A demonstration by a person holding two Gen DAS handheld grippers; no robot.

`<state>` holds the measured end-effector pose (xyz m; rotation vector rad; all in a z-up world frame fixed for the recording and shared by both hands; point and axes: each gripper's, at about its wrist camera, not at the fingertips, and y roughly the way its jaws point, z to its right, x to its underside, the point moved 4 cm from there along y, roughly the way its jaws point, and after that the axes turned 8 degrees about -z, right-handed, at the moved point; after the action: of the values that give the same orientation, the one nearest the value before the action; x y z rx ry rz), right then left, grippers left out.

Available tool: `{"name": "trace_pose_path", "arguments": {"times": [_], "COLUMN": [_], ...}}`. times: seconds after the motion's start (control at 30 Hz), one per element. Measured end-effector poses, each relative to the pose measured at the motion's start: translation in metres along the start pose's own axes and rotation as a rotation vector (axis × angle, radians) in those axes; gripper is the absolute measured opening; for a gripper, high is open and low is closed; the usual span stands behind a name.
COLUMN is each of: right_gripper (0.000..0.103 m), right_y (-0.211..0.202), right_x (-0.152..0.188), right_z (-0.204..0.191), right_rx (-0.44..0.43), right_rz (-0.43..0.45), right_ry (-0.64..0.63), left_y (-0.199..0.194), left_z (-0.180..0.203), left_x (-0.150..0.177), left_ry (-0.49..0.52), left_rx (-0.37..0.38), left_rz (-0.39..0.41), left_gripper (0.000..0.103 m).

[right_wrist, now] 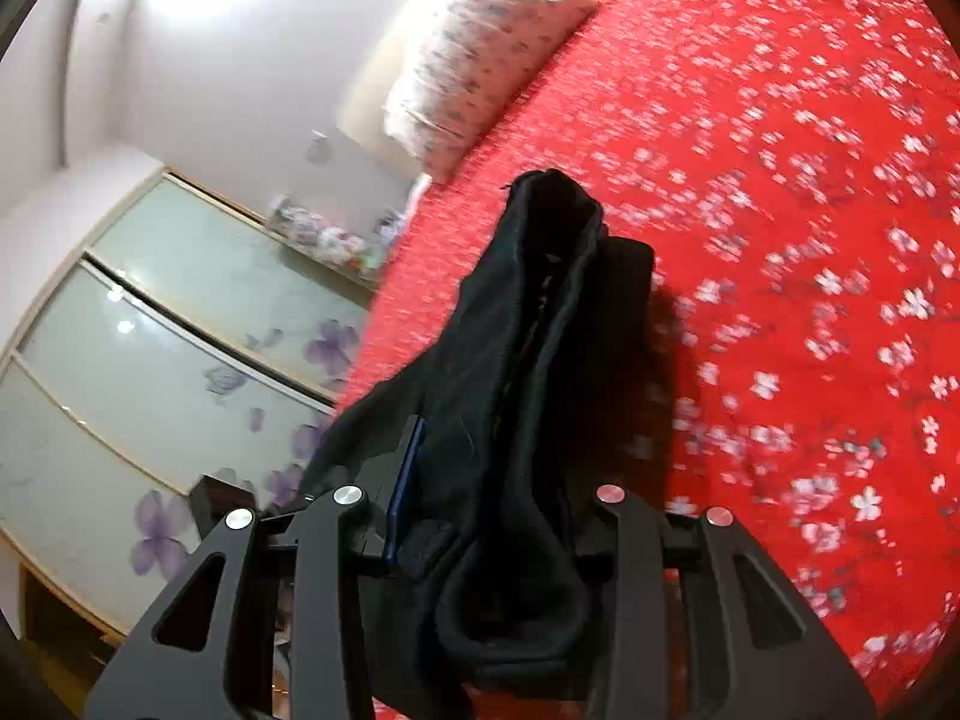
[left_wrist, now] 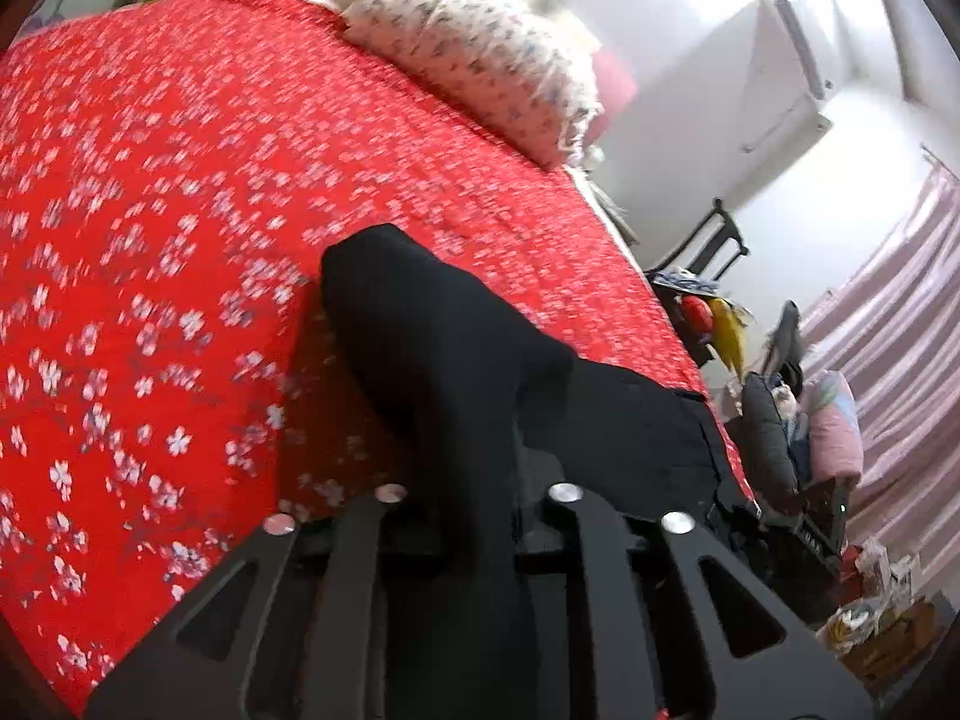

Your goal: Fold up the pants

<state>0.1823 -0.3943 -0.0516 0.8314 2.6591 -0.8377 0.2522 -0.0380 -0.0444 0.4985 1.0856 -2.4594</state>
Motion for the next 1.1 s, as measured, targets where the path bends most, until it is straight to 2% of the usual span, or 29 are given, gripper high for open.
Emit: {"name": "trace_pose_path", "arguments": {"times": [0.03, 0.07, 0.17, 0.23, 0.3, 0.33, 0.4, 0.47, 0.53, 0.6, 0.67, 0.7, 0.73, 0.77, 0.87, 0.97, 1.0, 1.03, 1.1], "right_gripper": [0.040, 0.041, 0.052, 0.060, 0.064, 0.064, 0.064, 0.065, 0.065, 0.065, 0.065, 0.065, 0.065, 0.065, 0.065, 0.066, 0.071, 0.085, 0.091], "right_y": [0.002, 0.003, 0.003, -0.006, -0.021, -0.030, -0.052, -0.060, -0.052, -0.036, -0.019, -0.007, 0.000, 0.003, 0.001, -0.005, -0.010, -0.015, -0.025], "right_x": [0.002, 0.003, 0.005, 0.006, 0.006, 0.006, 0.003, 0.005, 0.012, 0.019, 0.023, 0.025, 0.027, 0.025, 0.023, 0.029, 0.033, 0.035, 0.040], "right_z": [0.003, 0.006, 0.009, 0.006, -0.001, -0.004, -0.018, -0.035, -0.052, -0.063, -0.062, -0.051, -0.039, -0.033, -0.024, -0.030, -0.037, -0.043, -0.061], "right_rx": [0.032, 0.061, 0.153, 0.236, 0.331, 0.380, 0.436, 0.339, 0.175, 0.101, 0.150, 0.215, 0.231, 0.220, 0.159, 0.181, 0.197, 0.210, 0.261], "right_rz": [-0.011, -0.022, -0.055, -0.046, 0.001, 0.041, 0.141, 0.169, 0.088, 0.004, -0.060, -0.100, -0.122, -0.121, -0.082, -0.060, -0.046, -0.032, 0.025], "right_ry": [0.002, 0.010, 0.034, 0.029, 0.013, 0.004, -0.033, -0.067, -0.083, -0.095, -0.088, -0.060, -0.037, -0.023, 0.015, -0.028, -0.043, -0.054, -0.115], "left_y": [0.003, 0.004, -0.006, -0.025, -0.045, -0.056, -0.067, -0.068, -0.057, -0.039, -0.025, -0.017, -0.011, -0.004, -0.001, -0.009, -0.015, -0.022, -0.034], "left_z": [-0.006, -0.011, -0.030, -0.038, -0.036, -0.028, -0.010, 0.017, 0.035, 0.041, 0.036, 0.031, 0.028, 0.022, 0.017, 0.031, 0.035, 0.040, 0.048], "left_x": [0.001, 0.002, 0.000, -0.002, -0.004, -0.004, -0.003, 0.003, 0.011, 0.020, 0.027, 0.029, 0.032, 0.033, 0.034, 0.047, 0.052, 0.059, 0.070], "left_ry": [-0.028, -0.055, -0.153, -0.208, -0.207, -0.173, -0.103, -0.014, 0.044, 0.071, 0.077, 0.077, 0.072, 0.057, 0.063, 0.131, 0.151, 0.176, 0.216], "left_rx": [-0.009, -0.013, -0.013, -0.053, -0.098, -0.106, -0.084, -0.013, 0.035, 0.045, -0.004, -0.023, -0.024, -0.014, -0.006, -0.098, -0.112, -0.122, -0.161], "left_rz": [-0.016, -0.030, -0.025, 0.036, 0.106, 0.136, 0.154, 0.120, 0.049, -0.030, -0.070, -0.095, -0.119, -0.141, -0.120, -0.091, -0.079, -0.065, -0.043], "left_gripper": [0.038, 0.047, 0.062, 0.071, 0.075, 0.077, 0.081, 0.092, 0.092, 0.092, 0.092, 0.092, 0.092, 0.092, 0.092, 0.095, 0.096, 0.099, 0.101]}}
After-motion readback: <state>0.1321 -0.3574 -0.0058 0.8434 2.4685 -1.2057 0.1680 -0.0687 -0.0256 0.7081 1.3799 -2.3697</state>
